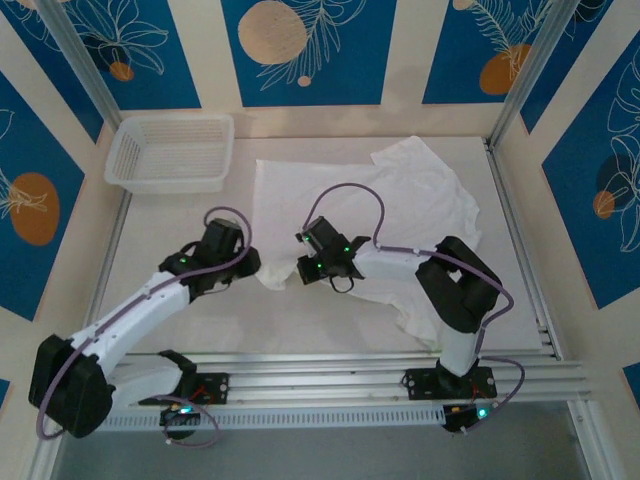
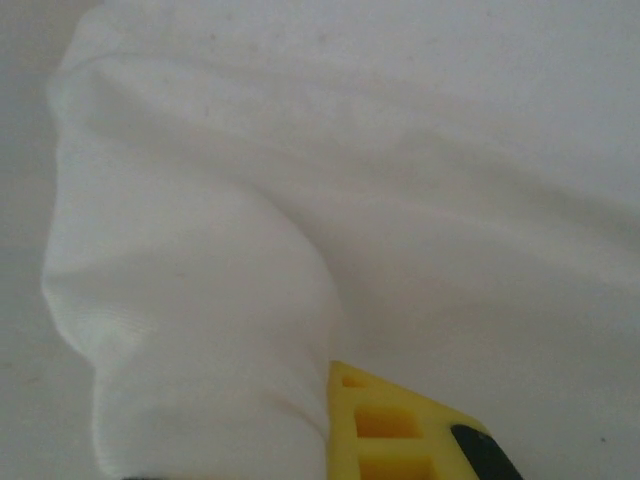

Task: Fold the inside-out t-shirt

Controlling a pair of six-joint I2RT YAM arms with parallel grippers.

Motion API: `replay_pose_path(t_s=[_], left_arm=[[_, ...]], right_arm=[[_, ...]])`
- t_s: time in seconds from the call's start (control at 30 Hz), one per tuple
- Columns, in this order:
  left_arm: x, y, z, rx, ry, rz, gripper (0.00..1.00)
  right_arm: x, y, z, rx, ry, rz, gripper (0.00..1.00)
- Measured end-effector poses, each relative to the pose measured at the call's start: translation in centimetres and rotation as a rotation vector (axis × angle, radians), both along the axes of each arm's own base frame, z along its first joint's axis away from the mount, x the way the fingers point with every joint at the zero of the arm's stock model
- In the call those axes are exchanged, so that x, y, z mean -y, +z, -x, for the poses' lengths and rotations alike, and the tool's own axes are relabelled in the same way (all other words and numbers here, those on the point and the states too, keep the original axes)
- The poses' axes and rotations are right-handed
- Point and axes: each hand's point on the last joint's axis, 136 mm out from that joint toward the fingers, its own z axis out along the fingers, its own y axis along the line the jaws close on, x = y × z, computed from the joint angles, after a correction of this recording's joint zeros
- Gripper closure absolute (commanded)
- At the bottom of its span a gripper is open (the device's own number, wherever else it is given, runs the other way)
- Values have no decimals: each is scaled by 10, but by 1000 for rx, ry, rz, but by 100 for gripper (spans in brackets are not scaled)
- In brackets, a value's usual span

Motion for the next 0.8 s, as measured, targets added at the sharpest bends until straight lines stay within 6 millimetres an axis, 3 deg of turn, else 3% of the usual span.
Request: replay_pose_path(t_s=[0.2,0.4,0.43,0.57,0.67,0.77,0.8], left_arm=[[23,-47,20,-143,-47,1,59],[40,-63,17,-196,4,102,23],[43,-63,15,-199,14,121,21],[49,-63,7,-191,50,167,23],[47,-69,1,-201,85,171,32],[36,-75,-6,-203,126,149,49],[31,-76,-10,-194,141,138,58]], right_arm=[[-9,14,-7,-120,-45,-72,100],[-15,24,-5,-242,-97,-137,100],[-16,25,-4,-264,-106,-146,100],[-19,32,-3,-327,-143,-184,100],[-20,37,-4,-366,-159,-217,100],[-22,42,-3,-404,-170,-246,100],[-22,43,-3,-417,-176,-253,100]])
